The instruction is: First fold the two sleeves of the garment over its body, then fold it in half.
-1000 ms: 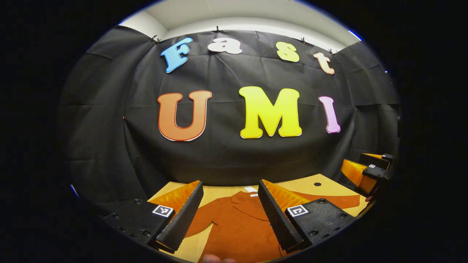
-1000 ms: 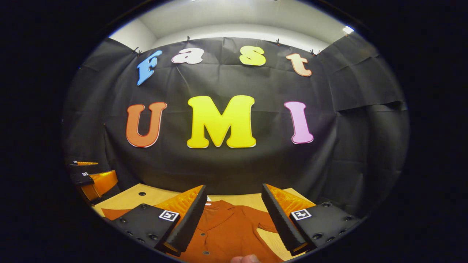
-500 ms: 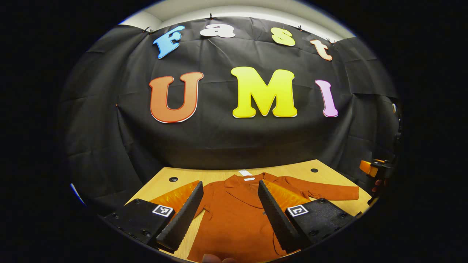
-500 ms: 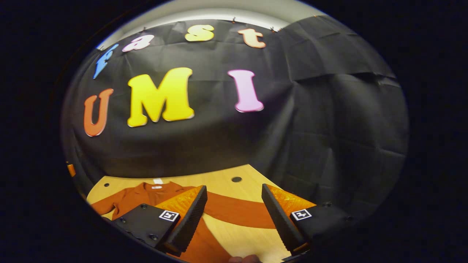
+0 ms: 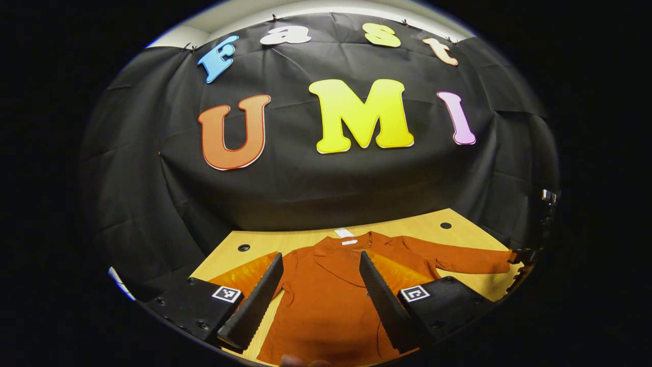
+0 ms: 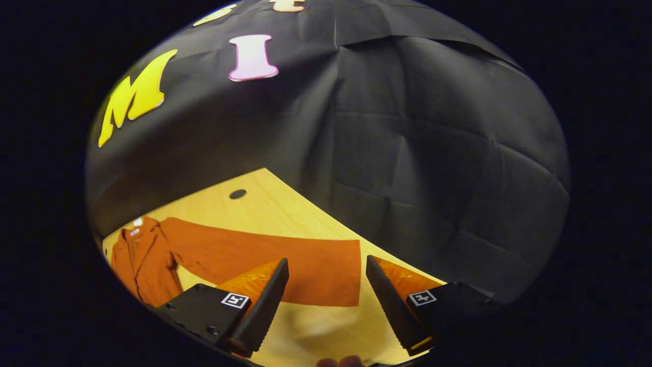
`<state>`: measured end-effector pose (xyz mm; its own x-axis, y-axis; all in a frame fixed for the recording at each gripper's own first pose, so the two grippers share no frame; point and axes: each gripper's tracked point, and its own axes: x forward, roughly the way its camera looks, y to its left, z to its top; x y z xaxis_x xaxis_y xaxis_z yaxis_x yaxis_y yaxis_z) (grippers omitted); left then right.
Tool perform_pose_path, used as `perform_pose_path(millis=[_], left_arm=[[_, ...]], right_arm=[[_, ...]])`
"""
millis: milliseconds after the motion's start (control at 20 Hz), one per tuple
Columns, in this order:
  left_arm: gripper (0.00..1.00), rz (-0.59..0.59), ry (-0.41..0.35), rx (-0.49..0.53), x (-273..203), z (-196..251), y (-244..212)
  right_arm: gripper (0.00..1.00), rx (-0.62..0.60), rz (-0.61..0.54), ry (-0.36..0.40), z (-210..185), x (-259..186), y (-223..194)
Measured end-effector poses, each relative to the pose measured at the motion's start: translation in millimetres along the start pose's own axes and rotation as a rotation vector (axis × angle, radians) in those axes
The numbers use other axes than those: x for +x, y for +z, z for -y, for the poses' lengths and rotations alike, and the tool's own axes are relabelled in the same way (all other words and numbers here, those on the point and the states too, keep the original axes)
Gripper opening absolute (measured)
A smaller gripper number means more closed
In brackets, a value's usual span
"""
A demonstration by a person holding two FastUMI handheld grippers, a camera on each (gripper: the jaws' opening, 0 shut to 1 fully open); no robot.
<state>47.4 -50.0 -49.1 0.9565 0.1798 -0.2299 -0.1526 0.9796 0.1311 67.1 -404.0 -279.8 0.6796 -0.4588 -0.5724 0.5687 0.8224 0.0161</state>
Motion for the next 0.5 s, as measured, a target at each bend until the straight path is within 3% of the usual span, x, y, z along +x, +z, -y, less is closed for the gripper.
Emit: perform_pose_path(millis=[350,500], left_arm=[[0.99,-0.043,0.057,-0.018,-7,2,-8],[1.0,-0.053,0.077,-0.014,-7,-7,-10]], right_arm=[[0.97,-0.006,-0.141,-0.039,6,19,-27],[0.98,-0.026,-0.142,-0.021,-2,21,-19]])
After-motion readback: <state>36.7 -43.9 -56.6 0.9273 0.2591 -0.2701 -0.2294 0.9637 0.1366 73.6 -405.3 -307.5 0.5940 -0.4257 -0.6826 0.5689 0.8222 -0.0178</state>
